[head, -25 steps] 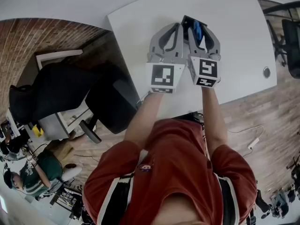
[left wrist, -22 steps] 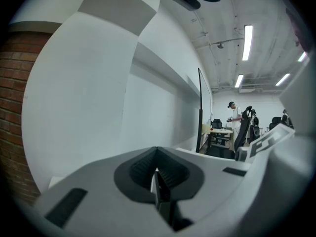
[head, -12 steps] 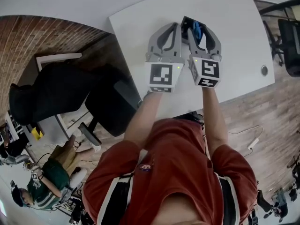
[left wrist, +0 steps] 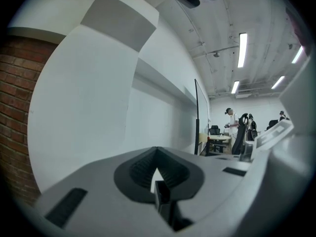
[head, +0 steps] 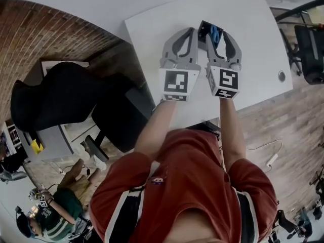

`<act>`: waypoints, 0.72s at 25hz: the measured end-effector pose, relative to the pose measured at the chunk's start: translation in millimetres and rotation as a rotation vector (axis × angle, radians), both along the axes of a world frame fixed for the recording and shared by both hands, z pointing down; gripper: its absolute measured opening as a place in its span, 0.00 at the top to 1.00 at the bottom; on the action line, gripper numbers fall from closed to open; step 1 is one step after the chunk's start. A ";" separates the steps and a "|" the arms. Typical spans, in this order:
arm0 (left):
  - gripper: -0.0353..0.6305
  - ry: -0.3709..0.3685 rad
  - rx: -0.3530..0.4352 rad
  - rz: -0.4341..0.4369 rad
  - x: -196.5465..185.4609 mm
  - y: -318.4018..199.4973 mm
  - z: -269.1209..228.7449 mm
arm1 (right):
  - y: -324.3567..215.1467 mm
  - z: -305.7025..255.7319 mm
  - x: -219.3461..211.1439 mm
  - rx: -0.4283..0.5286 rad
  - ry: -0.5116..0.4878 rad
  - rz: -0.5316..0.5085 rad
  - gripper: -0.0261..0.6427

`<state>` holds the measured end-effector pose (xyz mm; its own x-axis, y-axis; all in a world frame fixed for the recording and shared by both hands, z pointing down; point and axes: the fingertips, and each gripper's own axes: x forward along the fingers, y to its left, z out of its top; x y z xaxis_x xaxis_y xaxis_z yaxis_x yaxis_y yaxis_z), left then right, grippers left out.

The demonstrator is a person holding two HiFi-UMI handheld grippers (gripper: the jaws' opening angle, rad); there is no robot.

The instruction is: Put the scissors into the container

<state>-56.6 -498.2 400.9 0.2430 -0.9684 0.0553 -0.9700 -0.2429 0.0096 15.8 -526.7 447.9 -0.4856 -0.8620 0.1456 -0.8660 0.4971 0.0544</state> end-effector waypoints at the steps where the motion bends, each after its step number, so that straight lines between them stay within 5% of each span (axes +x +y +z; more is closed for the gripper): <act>1: 0.93 0.002 0.005 0.003 -0.5 2.9 -2.9 | 3.2 -5.0 0.5 0.012 0.000 0.006 0.65; 18: 0.93 -0.008 0.093 0.068 -2.3 61.6 -44.3 | 73.0 -78.1 11.8 0.151 -0.052 0.094 0.65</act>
<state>-58.8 -436.6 356.6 0.3083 -0.9508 -0.0317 -0.9512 -0.3077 -0.0234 27.7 -453.7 369.8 -0.4057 -0.9139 -0.0122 -0.9117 0.4037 0.0764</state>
